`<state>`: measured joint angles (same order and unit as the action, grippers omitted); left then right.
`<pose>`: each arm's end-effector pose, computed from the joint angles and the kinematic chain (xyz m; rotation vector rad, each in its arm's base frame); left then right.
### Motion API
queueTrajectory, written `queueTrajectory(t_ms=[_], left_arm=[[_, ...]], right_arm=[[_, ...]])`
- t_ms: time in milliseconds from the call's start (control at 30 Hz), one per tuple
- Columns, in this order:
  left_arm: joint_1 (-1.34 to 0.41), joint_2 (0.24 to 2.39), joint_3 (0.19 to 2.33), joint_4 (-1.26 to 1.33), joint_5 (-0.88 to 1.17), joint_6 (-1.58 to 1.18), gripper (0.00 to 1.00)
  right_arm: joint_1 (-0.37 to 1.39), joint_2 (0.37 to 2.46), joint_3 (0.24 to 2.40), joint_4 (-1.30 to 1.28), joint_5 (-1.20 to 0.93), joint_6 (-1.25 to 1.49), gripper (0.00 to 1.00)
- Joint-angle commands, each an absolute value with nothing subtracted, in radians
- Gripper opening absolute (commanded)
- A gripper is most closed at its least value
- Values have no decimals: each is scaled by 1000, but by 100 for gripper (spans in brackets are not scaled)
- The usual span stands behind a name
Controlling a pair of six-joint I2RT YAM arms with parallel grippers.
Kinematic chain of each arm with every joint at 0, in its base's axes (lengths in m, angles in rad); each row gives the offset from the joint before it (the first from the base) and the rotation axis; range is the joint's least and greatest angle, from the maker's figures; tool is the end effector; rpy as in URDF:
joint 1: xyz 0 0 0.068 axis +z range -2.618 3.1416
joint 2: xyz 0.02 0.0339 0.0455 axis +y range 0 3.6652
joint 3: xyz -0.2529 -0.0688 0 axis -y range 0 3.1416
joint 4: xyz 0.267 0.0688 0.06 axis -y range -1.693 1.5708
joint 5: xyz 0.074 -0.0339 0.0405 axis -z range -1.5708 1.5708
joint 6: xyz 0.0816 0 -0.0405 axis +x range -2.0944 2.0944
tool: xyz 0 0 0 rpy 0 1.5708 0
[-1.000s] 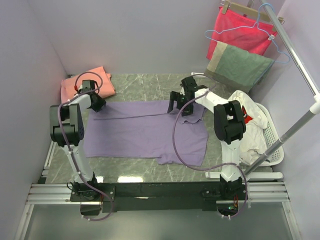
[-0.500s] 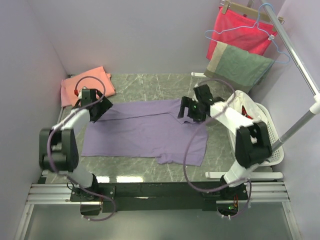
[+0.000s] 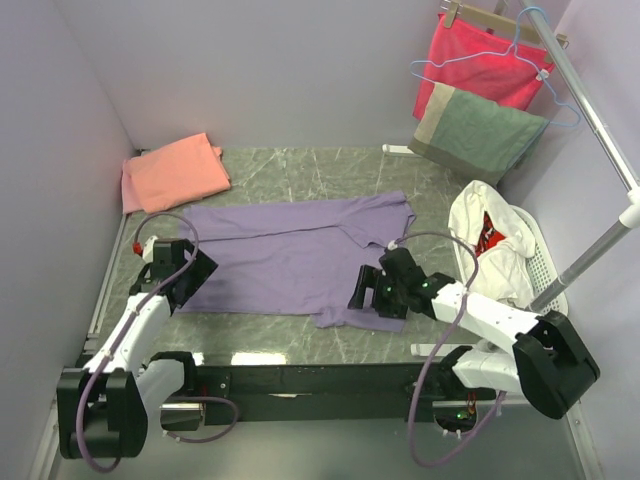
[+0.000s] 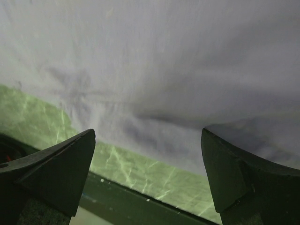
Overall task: Fold and stack the t-shirts
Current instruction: Grap the side of the flattened tshirt closest away from the robot with both arms
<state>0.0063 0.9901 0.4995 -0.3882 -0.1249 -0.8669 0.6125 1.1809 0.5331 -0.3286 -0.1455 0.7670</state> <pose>0.2438 0.0117 0.1328 -1.0875 2.1997 -0.2295 0.2056 0.1590 0.1059 0.1479 2.6898 0.6763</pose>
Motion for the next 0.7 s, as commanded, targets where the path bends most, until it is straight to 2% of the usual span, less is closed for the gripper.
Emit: queueTrajectory(t_ms=[0,300,567,667], left_arm=[[6,940,503,-419,-144,-882,99],[-17,937,495,-413,-110,-877,99],[-18,965,505,-403,-104,-859,99],[-18,974,505,-397,-100,-853,100]], right_arm=[[699,1150,505,-238,-114,934,100],[893,1134,522,-317,-2,1075,100],[904,1180,517,-314,94,1107,95],[904,1216,520,-308,110,1118,90]])
